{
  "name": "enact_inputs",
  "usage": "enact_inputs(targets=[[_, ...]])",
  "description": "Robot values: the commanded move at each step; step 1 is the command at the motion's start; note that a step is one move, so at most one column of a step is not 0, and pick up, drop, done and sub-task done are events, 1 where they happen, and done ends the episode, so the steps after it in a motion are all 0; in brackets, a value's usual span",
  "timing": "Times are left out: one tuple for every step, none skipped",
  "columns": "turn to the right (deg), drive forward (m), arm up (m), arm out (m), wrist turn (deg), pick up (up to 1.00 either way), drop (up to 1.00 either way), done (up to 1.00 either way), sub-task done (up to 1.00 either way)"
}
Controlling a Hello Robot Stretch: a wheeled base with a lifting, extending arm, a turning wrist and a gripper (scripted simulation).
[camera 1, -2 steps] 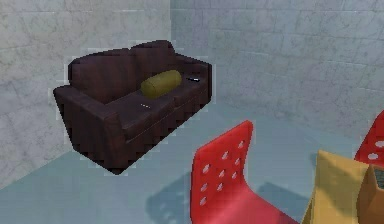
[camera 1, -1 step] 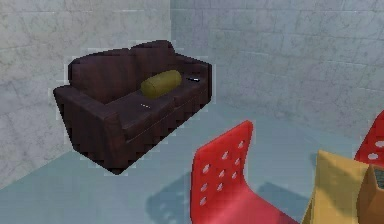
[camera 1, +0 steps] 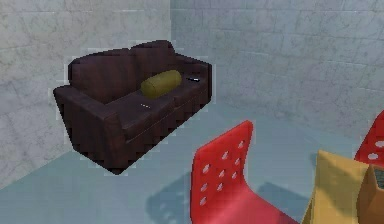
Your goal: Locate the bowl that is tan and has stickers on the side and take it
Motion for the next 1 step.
enact_inputs(targets=[[0.0,0.0,0.0,0.0,45.0,0.0,0.0,0.0,0.0]])
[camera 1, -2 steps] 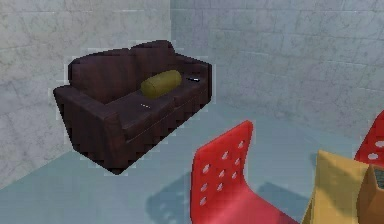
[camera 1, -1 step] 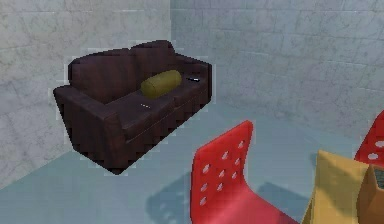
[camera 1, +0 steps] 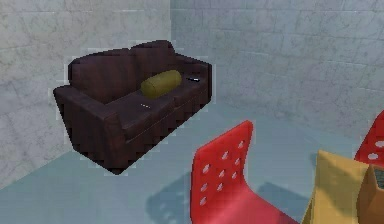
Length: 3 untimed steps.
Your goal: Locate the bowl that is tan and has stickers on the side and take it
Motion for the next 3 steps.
enact_inputs(targets=[[0.0,0.0,0.0,0.0,45.0,0.0,0.0,0.0,0.0],[0.0,0.0,0.0,0.0,3.0,0.0,0.0,0.0,0.0],[0.0,0.0,-0.26,0.0,0.0,0.0,0.0,0.0,0.0]])
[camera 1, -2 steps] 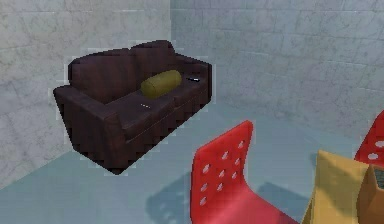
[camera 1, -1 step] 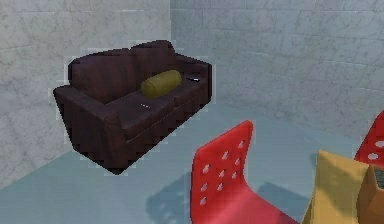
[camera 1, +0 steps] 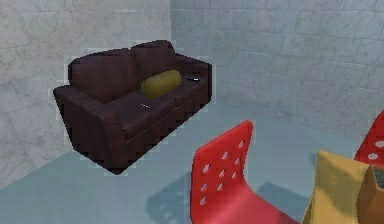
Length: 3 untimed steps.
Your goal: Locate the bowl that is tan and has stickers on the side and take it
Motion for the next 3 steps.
enact_inputs(targets=[[0.0,0.0,0.0,0.0,0.0,1.0,0.0,0.0,0.0],[0.0,0.0,0.1,0.0,0.0,0.0,0.0,0.0,0.0],[0.0,0.0,0.0,0.0,0.0,0.0,0.0,1.0,0.0]])
